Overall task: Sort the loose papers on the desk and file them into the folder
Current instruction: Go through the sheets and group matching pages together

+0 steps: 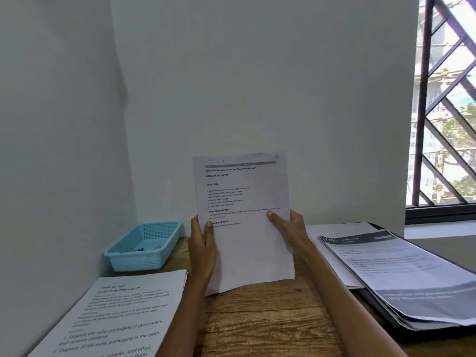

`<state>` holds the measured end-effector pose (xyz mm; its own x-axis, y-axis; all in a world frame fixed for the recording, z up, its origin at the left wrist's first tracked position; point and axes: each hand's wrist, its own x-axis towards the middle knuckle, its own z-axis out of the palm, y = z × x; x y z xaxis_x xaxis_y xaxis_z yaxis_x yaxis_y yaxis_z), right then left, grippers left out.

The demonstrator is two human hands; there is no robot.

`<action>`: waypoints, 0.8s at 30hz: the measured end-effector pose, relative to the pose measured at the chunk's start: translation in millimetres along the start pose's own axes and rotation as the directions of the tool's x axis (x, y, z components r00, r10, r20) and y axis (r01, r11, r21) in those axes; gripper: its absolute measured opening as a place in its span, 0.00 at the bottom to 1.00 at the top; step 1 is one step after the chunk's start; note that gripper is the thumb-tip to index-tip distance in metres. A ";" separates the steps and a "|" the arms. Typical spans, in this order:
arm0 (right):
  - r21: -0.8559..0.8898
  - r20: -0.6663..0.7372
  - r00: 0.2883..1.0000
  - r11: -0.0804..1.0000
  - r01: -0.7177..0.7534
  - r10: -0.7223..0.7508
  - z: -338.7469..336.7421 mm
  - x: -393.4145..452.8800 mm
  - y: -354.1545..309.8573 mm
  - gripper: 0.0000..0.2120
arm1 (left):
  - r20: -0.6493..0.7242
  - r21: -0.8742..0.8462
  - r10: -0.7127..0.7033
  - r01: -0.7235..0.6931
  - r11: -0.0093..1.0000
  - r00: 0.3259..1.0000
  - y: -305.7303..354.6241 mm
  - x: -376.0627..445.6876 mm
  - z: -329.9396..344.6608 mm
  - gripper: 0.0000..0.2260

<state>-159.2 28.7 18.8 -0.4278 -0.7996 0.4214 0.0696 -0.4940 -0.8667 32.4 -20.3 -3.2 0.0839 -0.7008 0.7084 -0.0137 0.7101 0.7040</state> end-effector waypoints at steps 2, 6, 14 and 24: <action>-0.009 -0.008 1.000 1.000 0.004 -0.004 0.4 0.2 -0.6 0.06 | 0.000 -0.001 0.001 -0.001 1.000 1.000 0.1 0.0 -0.1 0.11; -0.013 -0.008 1.000 1.000 0.009 -0.009 0.4 0.1 -0.6 0.05 | -0.002 -0.002 -0.004 0.004 1.000 1.000 0.1 0.2 0.0 0.11; -0.023 -0.008 1.000 1.000 0.000 0.000 -1.1 2.8 2.5 0.05 | -0.006 0.016 -0.007 0.007 1.000 1.000 0.3 0.1 -0.5 0.07; -0.038 -0.005 1.000 0.999 -0.001 0.001 -1.7 3.0 3.2 0.06 | -0.007 0.017 0.000 0.001 1.000 1.000 0.4 -0.8 -0.3 0.09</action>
<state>-161.7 25.3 16.8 -0.4325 -0.7984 0.4189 0.0360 -0.4795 -0.8768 32.6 -19.4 -3.5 0.0905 -0.7006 0.7078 -0.0304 0.7084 0.7052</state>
